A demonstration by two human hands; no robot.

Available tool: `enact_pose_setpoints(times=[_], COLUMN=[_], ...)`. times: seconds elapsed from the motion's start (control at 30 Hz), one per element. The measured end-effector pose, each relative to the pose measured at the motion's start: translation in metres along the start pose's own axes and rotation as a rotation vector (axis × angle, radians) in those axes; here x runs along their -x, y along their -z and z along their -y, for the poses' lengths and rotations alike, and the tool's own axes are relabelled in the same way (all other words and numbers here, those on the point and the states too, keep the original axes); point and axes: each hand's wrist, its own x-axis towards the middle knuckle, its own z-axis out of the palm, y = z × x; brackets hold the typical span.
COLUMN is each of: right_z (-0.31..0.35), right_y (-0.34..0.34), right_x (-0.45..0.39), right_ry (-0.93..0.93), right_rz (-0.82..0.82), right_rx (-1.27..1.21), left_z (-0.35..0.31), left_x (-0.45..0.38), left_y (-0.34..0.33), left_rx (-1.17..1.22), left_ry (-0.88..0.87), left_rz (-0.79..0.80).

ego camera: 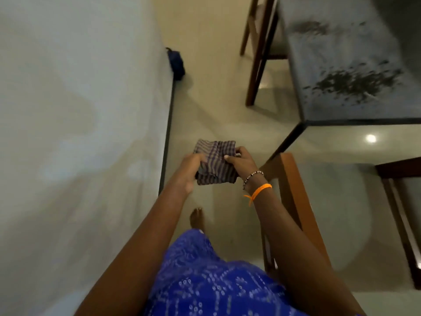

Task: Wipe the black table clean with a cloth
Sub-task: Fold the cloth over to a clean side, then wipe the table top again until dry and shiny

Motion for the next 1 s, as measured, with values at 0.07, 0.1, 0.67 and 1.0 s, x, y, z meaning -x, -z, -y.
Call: enact_pose_setpoints(times=[0.07, 0.1, 0.67, 1.0], right_z=[0.03, 0.042, 0.222, 0.261], right_y=[0.001, 0.004, 0.155, 0.278], right_x=[-0.03, -0.042, -0.283, -0.373], right_ry=[0.016, 0.028, 0.194, 0.142], right_rz=[-0.09, -0.137, -0.84, -1.17], right_rx=[-0.018, 0.0, -0.356, -0.463], left_z=[-0.044, -0.062, -0.321, -0.427], left_x=[-0.034, -0.048, -0.24, -0.298], left_y=[-0.015, -0.024, -0.234, -0.401], left_rx=[-0.054, -0.088, -0.571, -0.766], left_ry=[-0.015, -0.055, -0.268, -0.409], left_rz=[0.045, 0.083, 0.568, 0.826])
